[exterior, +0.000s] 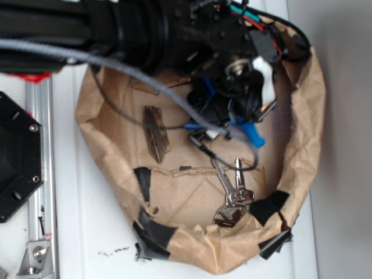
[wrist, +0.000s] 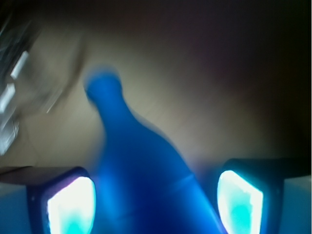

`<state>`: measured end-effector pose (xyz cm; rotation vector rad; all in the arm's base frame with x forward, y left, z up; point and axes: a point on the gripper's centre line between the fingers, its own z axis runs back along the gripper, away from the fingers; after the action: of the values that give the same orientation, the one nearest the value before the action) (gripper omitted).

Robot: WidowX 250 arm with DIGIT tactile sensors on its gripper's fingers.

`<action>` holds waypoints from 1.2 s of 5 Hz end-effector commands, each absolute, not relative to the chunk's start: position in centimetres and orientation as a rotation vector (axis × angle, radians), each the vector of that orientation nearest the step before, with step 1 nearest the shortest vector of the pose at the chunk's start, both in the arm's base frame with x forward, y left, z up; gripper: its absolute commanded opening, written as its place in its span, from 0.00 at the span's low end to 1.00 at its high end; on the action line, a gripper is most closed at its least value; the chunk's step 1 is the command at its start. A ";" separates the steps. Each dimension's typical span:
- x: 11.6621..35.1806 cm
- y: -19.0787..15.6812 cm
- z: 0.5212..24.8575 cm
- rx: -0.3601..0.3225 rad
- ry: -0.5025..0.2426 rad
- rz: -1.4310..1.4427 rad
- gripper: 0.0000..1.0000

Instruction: Grab the blue bottle.

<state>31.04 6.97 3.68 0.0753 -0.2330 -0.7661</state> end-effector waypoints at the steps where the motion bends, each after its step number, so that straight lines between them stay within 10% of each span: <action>1: 30.4 8.3 4.6 0.134 -0.240 -0.691 0.00; 4: 29.6 2.8 16.5 0.010 -0.339 -0.346 0.00; 6: 29.2 1.9 16.9 -0.033 -0.304 0.038 0.00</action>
<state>28.01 2.57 15.08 -0.0380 -0.2464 0.0584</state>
